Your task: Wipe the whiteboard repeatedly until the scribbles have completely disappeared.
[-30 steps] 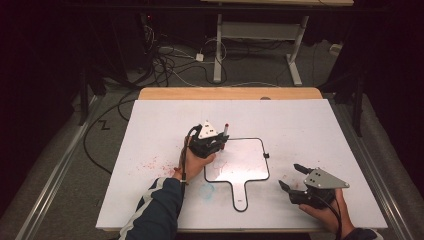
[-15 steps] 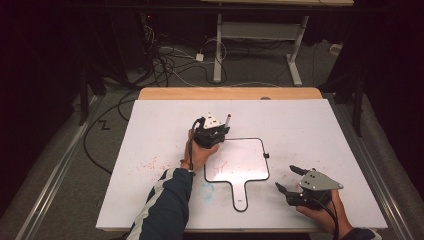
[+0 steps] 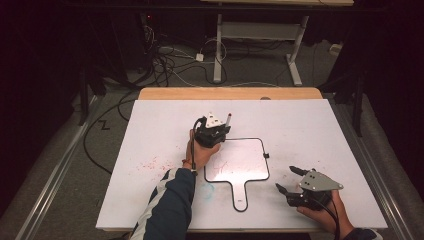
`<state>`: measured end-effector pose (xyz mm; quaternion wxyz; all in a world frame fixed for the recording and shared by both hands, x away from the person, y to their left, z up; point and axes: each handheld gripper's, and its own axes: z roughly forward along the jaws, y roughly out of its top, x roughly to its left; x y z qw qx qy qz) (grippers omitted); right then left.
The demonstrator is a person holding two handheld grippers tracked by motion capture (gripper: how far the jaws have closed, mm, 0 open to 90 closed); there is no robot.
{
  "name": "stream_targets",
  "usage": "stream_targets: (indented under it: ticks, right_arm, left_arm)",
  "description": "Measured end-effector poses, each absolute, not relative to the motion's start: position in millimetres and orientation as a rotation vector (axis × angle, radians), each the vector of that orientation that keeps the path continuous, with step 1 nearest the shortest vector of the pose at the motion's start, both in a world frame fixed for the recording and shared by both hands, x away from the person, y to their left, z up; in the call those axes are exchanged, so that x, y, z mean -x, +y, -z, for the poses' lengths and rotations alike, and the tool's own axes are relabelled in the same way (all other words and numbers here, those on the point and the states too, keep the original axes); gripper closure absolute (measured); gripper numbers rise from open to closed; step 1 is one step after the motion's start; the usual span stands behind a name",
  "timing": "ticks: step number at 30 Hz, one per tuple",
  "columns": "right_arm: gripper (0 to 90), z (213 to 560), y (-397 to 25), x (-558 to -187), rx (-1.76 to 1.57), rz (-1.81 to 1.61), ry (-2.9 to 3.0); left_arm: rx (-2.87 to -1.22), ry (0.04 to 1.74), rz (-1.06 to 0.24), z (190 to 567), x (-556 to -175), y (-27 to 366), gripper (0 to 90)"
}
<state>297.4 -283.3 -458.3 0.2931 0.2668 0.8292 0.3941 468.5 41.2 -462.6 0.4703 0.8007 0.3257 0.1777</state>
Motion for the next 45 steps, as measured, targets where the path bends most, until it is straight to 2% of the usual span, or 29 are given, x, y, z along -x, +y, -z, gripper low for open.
stream_targets:
  ticks: [9, 11, 19, 23, 33, 45]
  right_arm:
    - [28.0, 458.0, -282.2, -296.9, -0.702, -1.036, 2.209]
    - [28.0, 458.2, -281.8, -296.8, -0.704, -1.035, 2.211]
    - [28.0, 458.0, -279.3, -295.5, -0.685, -1.029, 2.226]
    - [28.1, 458.4, -279.8, -295.3, -0.686, -1.023, 2.226]
    - [28.1, 457.9, -278.3, -295.2, -0.678, -1.031, 2.226]
    - [28.6, 458.5, -279.3, -297.7, -0.702, -1.018, 2.226]
  left_arm:
    - [-1.942, 0.826, -0.471, 465.8, -457.5, 70.5, 79.0]
    - [-1.921, 0.845, -0.444, 466.6, -456.6, 76.9, 79.0]
    - [-1.954, 0.812, -0.462, 465.8, -445.1, 81.9, 79.1]
    - [-1.931, 0.859, -0.465, 466.7, -449.8, 92.1, 78.9]
    - [-1.962, 0.771, -0.412, 470.4, -444.2, 56.4, 79.0]
    - [-1.963, 0.715, -0.37, 461.0, -435.6, 57.5, 79.0]
